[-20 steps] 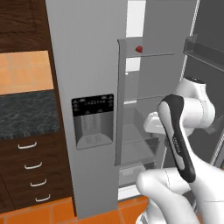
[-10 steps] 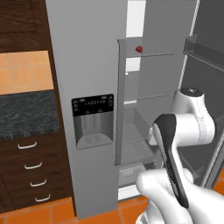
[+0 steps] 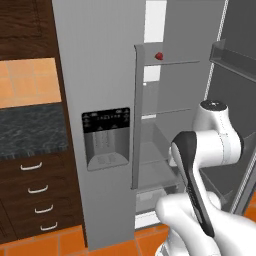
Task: Take the strawberry from the fridge and place it on top of the pancake, located on the dining counter.
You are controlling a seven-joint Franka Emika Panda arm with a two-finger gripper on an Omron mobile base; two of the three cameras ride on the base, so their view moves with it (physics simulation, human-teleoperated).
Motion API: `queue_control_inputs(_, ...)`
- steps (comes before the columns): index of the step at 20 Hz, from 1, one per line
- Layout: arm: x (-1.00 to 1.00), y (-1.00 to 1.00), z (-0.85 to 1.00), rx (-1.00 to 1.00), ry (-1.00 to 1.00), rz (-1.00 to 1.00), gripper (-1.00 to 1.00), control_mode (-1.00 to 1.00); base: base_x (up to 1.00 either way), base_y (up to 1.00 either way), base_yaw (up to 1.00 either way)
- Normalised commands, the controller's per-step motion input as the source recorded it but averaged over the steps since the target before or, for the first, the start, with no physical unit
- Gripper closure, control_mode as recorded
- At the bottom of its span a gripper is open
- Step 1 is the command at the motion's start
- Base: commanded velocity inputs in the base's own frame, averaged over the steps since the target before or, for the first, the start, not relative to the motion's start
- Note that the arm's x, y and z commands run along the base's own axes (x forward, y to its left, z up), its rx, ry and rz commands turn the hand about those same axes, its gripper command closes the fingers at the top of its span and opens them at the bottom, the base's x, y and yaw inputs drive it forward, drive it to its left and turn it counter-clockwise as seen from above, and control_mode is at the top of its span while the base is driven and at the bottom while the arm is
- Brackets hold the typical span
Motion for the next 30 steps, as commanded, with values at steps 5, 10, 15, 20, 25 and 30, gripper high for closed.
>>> queue_control_inputs(5, 0.01, 0.00, 0.00, 0.00, 0.00, -0.09, -1.00, 1.00, 0.07, 0.00, -0.05)
queue_control_inputs(10, 0.00, 0.00, 0.00, 0.00, 0.00, 0.00, -1.00, 1.00, 0.64, 0.00, -0.20)
queue_control_inputs(15, 0.00, 0.00, 0.00, 0.00, 0.00, 0.00, -1.00, 1.00, 0.60, 0.00, -0.21)
queue_control_inputs(20, 0.00, 0.00, 0.00, 0.00, 0.00, 0.00, -1.00, 1.00, 0.37, -0.04, -0.07)
queue_control_inputs(25, 0.00, 0.00, 0.00, 0.00, 0.00, 0.00, -1.00, 1.00, 0.20, -0.35, 0.00)
queue_control_inputs(30, 0.00, 0.00, 0.00, 0.00, 0.00, 0.00, -1.00, 1.00, 0.26, -0.30, 0.00)
